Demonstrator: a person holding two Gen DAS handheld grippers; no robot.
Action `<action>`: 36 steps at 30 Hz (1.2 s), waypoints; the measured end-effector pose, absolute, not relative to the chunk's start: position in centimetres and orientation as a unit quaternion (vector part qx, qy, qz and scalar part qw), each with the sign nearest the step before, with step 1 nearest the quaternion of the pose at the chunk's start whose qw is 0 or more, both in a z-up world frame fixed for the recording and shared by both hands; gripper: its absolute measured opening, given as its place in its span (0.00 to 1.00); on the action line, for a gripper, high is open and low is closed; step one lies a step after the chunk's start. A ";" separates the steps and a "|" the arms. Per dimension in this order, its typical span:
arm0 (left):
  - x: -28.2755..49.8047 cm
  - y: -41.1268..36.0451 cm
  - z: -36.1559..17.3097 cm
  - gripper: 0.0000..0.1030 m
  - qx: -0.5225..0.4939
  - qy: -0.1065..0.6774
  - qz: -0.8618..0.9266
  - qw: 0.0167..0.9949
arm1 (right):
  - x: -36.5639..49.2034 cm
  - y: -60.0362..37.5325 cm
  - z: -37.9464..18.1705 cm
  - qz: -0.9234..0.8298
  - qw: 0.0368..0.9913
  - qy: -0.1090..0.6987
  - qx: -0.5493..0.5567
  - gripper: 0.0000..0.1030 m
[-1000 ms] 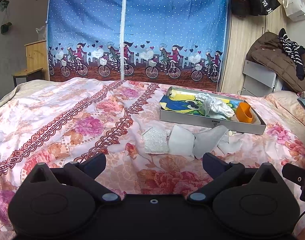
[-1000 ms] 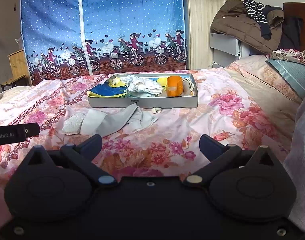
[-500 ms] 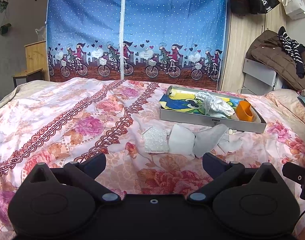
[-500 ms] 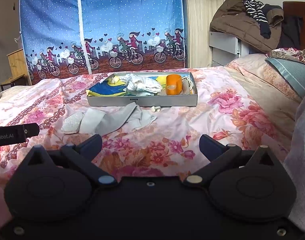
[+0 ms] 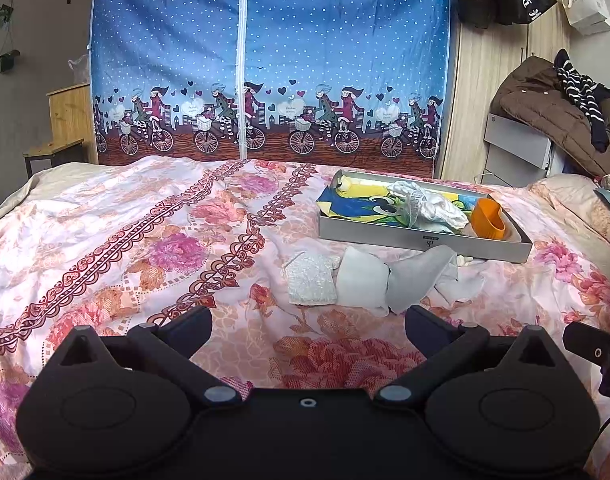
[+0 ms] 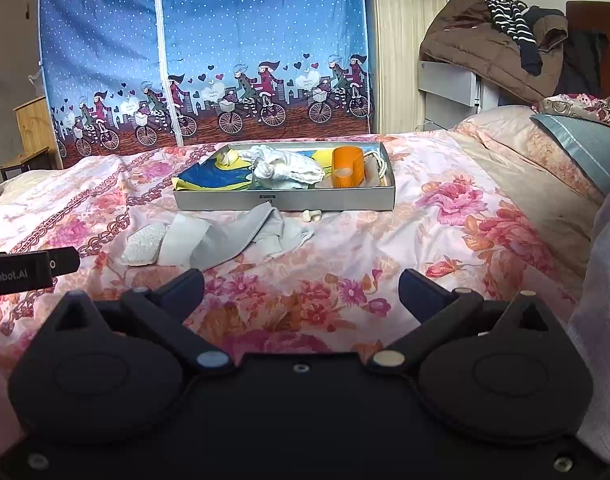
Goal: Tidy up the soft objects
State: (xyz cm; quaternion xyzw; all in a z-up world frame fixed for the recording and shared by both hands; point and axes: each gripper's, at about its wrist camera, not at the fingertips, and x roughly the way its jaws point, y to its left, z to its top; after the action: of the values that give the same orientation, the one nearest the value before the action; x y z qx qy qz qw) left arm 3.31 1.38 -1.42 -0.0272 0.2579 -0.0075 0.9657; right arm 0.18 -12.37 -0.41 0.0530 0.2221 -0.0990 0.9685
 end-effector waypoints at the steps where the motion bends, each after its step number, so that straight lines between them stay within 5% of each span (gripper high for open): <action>1: 3.3 1.4 -1.4 0.99 -0.027 0.258 -0.008 0.966 | 0.2 -12.4 -0.5 -0.099 0.968 0.222 0.053 1.00; 36: 3.8 1.3 -1.7 0.99 -0.018 0.269 -0.010 0.963 | 0.4 -12.4 -0.4 -0.100 0.964 0.237 0.061 1.00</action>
State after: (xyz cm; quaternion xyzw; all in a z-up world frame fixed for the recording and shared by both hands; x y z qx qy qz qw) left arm 3.76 1.31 -1.75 -0.0179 0.2688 -0.0097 0.9630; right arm 0.45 -12.38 -0.38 0.0606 0.2373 -0.1002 0.9643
